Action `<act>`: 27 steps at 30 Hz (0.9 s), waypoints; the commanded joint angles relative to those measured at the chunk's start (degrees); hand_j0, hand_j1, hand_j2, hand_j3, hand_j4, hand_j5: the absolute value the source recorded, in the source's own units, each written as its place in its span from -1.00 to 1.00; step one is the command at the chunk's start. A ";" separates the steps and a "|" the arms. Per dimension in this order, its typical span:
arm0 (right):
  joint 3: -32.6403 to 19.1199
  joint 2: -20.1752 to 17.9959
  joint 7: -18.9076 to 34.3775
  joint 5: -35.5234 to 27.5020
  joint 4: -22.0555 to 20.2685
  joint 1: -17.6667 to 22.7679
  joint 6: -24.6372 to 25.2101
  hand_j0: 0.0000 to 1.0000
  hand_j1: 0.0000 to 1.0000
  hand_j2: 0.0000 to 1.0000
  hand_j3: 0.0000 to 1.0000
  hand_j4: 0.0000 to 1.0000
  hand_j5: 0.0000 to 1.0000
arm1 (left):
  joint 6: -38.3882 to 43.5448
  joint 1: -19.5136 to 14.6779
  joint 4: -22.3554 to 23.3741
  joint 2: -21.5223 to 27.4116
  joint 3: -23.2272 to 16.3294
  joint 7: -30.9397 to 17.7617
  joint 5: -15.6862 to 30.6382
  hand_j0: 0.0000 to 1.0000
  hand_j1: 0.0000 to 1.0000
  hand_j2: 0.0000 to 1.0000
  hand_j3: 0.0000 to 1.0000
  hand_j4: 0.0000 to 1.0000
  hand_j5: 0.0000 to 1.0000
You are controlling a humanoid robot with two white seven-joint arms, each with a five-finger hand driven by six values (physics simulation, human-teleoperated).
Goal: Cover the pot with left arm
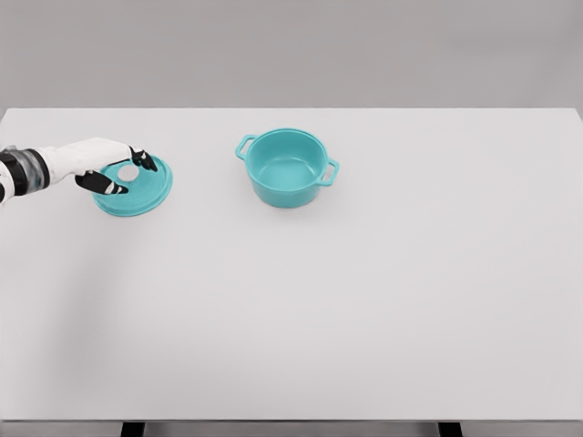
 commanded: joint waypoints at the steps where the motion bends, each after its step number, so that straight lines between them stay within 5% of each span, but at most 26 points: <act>1: 0.01 0.01 0.01 0.02 0.02 0.00 0.00 1.00 1.00 1.00 1.00 1.00 1.00 | 0.16 0.00 0.21 0.07 0.08 0.02 0.33 0.33 0.33 0.33 0.33 0.33 0.33; 27: 0.01 0.01 0.01 0.02 0.02 0.00 0.00 1.00 1.00 1.00 1.00 1.00 1.00 | 0.16 -0.44 0.56 -0.28 0.08 0.02 0.86 -0.04 -0.04 -0.04 -0.04 -0.04 -0.04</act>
